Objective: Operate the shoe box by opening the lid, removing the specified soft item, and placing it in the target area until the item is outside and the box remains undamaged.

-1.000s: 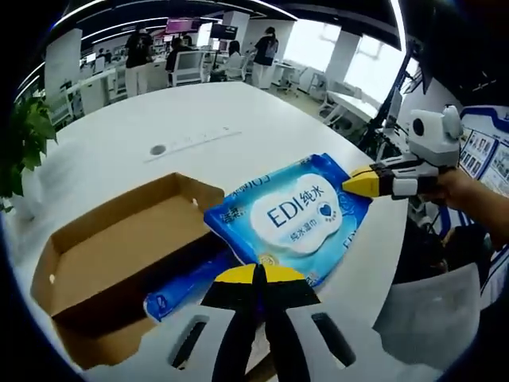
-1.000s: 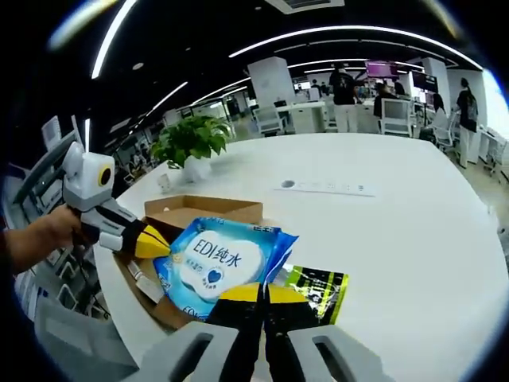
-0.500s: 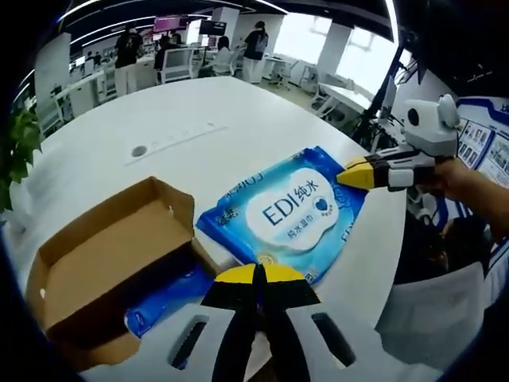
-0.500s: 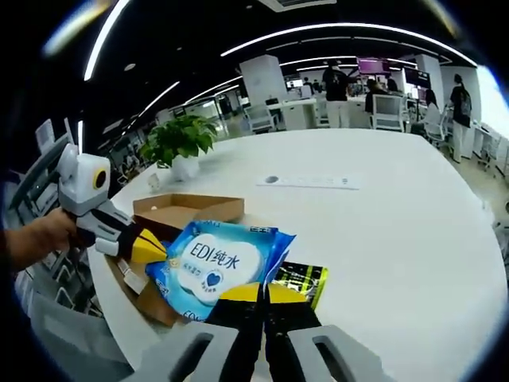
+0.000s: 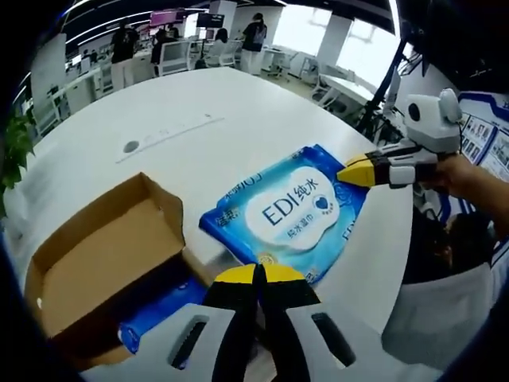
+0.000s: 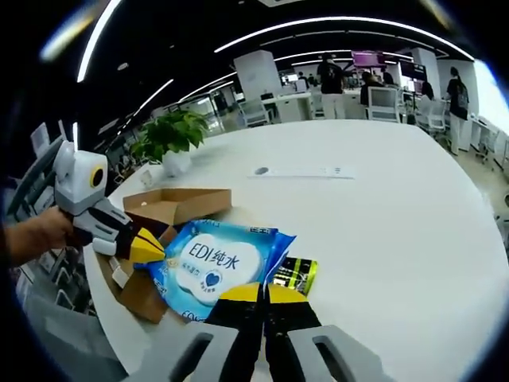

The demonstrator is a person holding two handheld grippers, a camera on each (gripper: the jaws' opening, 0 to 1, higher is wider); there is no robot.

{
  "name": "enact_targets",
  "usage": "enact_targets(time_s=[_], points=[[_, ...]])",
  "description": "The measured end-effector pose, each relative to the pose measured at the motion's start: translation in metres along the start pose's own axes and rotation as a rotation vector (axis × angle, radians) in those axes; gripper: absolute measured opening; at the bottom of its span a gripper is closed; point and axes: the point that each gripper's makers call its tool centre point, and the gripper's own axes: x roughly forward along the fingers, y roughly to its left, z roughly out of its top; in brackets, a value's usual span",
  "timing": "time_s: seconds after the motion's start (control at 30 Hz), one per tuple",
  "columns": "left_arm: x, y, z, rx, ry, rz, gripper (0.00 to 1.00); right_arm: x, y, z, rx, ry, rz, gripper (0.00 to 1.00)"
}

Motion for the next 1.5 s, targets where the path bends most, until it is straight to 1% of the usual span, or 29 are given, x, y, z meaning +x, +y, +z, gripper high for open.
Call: enact_targets(time_s=[0.1, 0.3, 0.33, 0.47, 0.63, 1.03, 1.27, 1.5], points=[[0.005, 0.002, -0.001, 0.012, 0.01, 0.006, 0.0, 0.005, -0.005, -0.003, 0.004, 0.007, -0.001, 0.0], [0.012, 0.003, -0.001, 0.075, 0.036, 0.03, 0.0, 0.014, -0.013, -0.009, 0.01, 0.014, -0.005, 0.0], [0.014, 0.003, -0.001, 0.09, 0.042, 0.034, 0.0, 0.017, -0.017, -0.01, 0.015, 0.016, -0.005, 0.0], [0.019, 0.002, -0.001, 0.106, 0.053, 0.039, 0.0, 0.02, -0.023, -0.013, 0.028, 0.02, -0.009, 0.0], [0.026, 0.001, -0.002, 0.149, 0.068, 0.048, 0.0, 0.023, -0.029, -0.015, 0.035, 0.025, -0.012, 0.0], [0.039, 0.001, -0.004, 0.189, 0.101, 0.062, 0.0, 0.029, -0.039, -0.02, 0.043, 0.03, -0.02, 0.0], [0.042, 0.001, -0.006, 0.201, 0.115, 0.064, 0.0, 0.031, -0.043, -0.027, 0.051, 0.035, -0.027, 0.0], [0.044, 0.001, -0.005, 0.221, 0.121, 0.071, 0.0, 0.036, -0.047, -0.032, 0.062, 0.041, -0.032, 0.0]])
